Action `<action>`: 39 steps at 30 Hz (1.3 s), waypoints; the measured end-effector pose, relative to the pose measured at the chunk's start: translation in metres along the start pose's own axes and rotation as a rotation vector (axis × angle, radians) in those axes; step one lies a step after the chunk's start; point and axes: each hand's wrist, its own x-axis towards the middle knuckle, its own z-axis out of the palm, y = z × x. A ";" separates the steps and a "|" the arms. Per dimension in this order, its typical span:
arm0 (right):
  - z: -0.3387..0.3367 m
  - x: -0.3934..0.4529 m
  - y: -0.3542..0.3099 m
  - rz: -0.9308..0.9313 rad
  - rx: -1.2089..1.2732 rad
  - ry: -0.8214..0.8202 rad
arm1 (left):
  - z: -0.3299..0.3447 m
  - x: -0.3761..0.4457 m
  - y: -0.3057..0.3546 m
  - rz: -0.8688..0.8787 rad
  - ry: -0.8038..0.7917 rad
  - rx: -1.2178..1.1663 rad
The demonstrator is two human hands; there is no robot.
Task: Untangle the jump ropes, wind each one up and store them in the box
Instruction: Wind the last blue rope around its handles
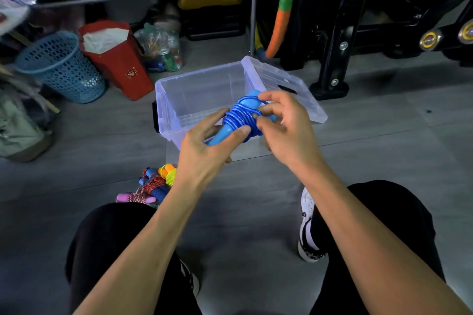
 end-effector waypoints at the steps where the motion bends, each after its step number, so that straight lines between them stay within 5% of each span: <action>1: -0.001 0.000 -0.001 0.014 0.024 -0.015 | 0.001 0.000 0.001 -0.010 0.023 -0.005; 15: 0.002 -0.003 -0.003 0.168 0.199 -0.094 | 0.008 0.012 -0.006 -0.100 0.073 -0.040; 23: 0.008 -0.005 0.006 0.029 -0.233 -0.302 | 0.003 0.012 -0.013 -0.126 0.081 -0.019; 31: 0.021 -0.008 0.024 -0.411 -0.579 0.107 | 0.006 0.013 -0.014 -0.129 0.117 -0.043; 36: 0.021 -0.004 0.031 -0.582 -0.488 0.293 | 0.010 0.014 -0.017 -0.200 0.132 -0.056; 39: 0.014 -0.001 0.026 -0.527 -0.373 0.289 | 0.005 0.016 -0.016 -0.320 -0.025 -0.163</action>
